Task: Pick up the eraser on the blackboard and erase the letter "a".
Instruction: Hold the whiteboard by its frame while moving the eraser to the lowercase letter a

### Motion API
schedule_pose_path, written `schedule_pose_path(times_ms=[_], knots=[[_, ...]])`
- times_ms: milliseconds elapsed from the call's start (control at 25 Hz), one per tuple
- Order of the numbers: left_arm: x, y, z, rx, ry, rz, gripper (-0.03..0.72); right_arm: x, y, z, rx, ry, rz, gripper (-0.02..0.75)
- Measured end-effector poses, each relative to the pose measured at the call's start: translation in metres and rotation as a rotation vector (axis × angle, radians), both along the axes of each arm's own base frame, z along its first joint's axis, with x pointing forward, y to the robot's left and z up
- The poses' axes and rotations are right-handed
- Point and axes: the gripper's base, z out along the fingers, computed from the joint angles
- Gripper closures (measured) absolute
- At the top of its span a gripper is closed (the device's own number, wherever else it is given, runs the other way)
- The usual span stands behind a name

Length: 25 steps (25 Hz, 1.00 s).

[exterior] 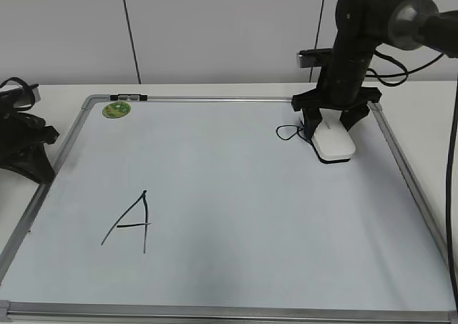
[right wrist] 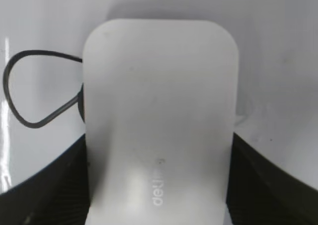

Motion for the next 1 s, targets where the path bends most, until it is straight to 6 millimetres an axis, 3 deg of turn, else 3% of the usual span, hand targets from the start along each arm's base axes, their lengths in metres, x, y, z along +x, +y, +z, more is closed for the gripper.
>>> schedule_pose_path(times_ms=[280,760,1000], knots=[[0.000,0.000,0.000,0.001,-0.002,0.001,0.655,0.001,0.015,-0.003,-0.015,-0.002,0.035,0.214],[0.000,0.000,0.000,0.003,-0.003,0.000,0.655,-0.015,0.084,-0.005,0.007,-0.028,0.181,0.214],[0.000,0.000,0.000,0.001,-0.003,0.001,0.655,-0.017,0.090,-0.005,0.008,-0.030,0.197,0.215]])
